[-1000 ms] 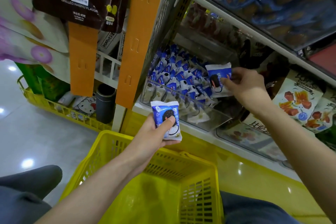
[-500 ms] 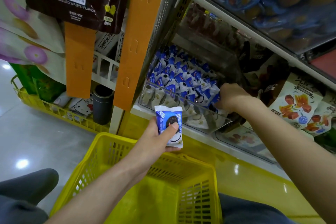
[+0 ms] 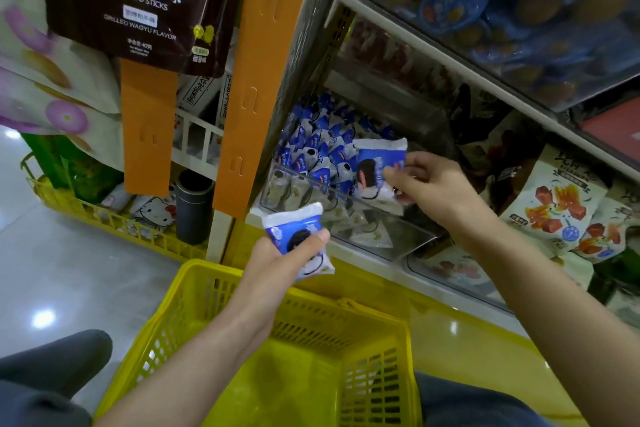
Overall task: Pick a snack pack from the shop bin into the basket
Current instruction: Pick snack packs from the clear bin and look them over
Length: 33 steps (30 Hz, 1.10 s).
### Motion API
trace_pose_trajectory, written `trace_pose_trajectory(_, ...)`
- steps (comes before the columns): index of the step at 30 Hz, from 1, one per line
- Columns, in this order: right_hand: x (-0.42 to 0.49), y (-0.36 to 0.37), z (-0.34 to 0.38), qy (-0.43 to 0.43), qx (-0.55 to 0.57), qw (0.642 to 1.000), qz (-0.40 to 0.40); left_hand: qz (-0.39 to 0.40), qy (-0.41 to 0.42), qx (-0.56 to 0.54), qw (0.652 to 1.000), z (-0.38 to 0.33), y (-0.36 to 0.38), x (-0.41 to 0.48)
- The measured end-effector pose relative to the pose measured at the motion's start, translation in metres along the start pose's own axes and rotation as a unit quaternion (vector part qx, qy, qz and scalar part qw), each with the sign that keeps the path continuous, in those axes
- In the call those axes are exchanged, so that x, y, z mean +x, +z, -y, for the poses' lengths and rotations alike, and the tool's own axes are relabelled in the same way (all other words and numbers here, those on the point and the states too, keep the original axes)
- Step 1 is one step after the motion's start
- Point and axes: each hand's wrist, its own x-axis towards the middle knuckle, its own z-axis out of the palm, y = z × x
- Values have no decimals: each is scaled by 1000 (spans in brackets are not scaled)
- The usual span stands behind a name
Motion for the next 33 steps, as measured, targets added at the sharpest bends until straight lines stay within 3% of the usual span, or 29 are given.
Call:
trace_pose_trajectory(2, -13, 2, 7, -22, 23, 999, 22, -26, 12, -6, 1000, -4, -2, 1)
trace_pose_trajectory(5, -25, 0, 17, -68, 48, 996, -11, -46, 35, -15, 998, -11, -2, 1)
trace_pose_trajectory(12, -46, 20, 16, -14, 144, 972, 184, 9, 61, -61, 996, -20, -4, 4)
trace_pose_trajectory(14, -44, 22, 13, -7, 150, 968, 203, 11, 57, -76, 995, -21, -6, 3)
trace_pose_trajectory(16, -32, 17, 9, -7, 144, 975, 169, 7, 65, -75, 995, -23, -7, 3)
trace_pose_trajectory(18, -10, 8, 1, -6, 75, 995, 70, -1, 73, -75, 994, -26, -8, 2)
trace_pose_trajectory(20, 13, -3, -8, 22, -78, 997, 9, -6, 87, -83, 993, -27, -10, 2)
trace_pose_trajectory(23, 36, -8, -22, 118, -266, 951, 102, -11, 96, -92, 991, -27, -12, 4)
trace_pose_trajectory(26, 43, 0, -25, 178, -322, 908, 200, -17, 96, -101, 990, -27, -12, 7)
trace_pose_trajectory(29, 47, 6, -34, 245, -224, 904, 269, -16, 99, -106, 989, -27, -12, 8)
trace_pose_trajectory(33, 53, 8, -45, 253, -60, 947, 187, -8, 97, -105, 990, -26, -12, 9)
